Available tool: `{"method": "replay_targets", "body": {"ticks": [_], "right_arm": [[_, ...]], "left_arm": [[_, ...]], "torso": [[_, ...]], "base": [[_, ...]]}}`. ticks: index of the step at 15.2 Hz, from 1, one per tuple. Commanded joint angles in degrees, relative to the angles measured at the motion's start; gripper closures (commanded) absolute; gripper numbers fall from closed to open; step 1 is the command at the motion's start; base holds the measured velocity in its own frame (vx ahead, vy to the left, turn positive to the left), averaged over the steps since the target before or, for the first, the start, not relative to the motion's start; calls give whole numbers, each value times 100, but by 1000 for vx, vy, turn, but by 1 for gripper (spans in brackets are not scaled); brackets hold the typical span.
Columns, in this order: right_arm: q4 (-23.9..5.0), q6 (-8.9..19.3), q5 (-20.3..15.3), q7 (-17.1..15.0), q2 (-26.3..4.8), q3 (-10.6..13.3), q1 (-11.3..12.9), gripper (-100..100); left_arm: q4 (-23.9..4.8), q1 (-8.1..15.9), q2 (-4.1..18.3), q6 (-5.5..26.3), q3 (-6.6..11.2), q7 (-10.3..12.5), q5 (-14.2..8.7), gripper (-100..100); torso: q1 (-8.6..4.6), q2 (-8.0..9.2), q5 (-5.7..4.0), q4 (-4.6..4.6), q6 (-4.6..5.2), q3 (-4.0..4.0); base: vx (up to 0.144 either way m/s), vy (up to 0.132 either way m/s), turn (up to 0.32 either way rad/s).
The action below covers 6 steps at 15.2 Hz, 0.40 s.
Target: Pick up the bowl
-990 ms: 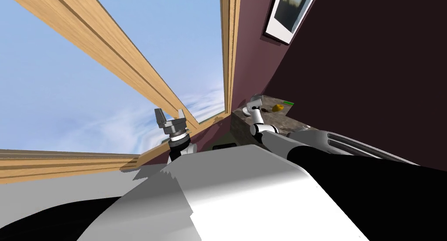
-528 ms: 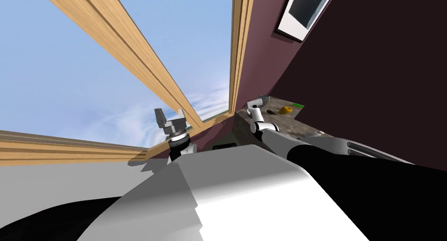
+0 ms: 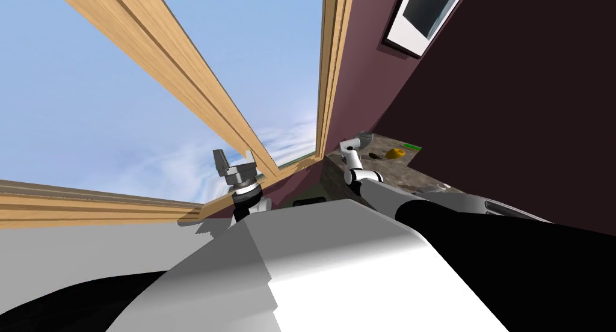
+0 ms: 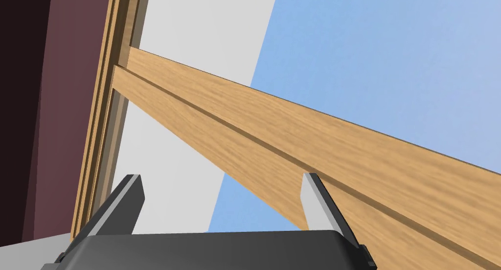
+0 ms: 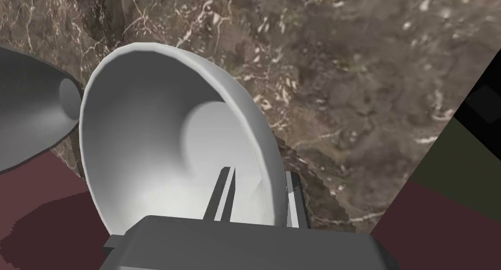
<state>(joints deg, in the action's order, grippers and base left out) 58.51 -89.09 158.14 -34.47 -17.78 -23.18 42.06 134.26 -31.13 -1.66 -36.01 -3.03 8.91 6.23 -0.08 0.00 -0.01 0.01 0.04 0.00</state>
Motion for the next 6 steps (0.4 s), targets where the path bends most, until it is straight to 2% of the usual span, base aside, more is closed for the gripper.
{"method": "replay_targets", "body": {"ticks": [1,3,4,5,6], "right_arm": [[0,0,0,0,0,0,0,100],[1,13,1,36,6,19,6,100],[41,-172,48,47,-107,40,115,100],[48,-202,56,54,-123,47,133,100],[-12,-98,36,32,-80,35,110,100]], "left_arm": [[0,0,0,0,0,0,0,0],[0,0,0,0,0,0,0,0],[0,0,0,0,0,0,0,0],[0,0,0,0,0,0,0,0],[0,0,-1,0,0,0,0,0]], "torso": [[0,0,0,0,0,0],[5,1,-2,0,18,1],[6,2,0,1,20,2],[17,7,6,6,20,6],[33,15,11,8,20,11]], "base": [[-3,0,13],[1,-4,25],[-17,40,-4],[-29,78,-9],[-15,48,-13]]}}
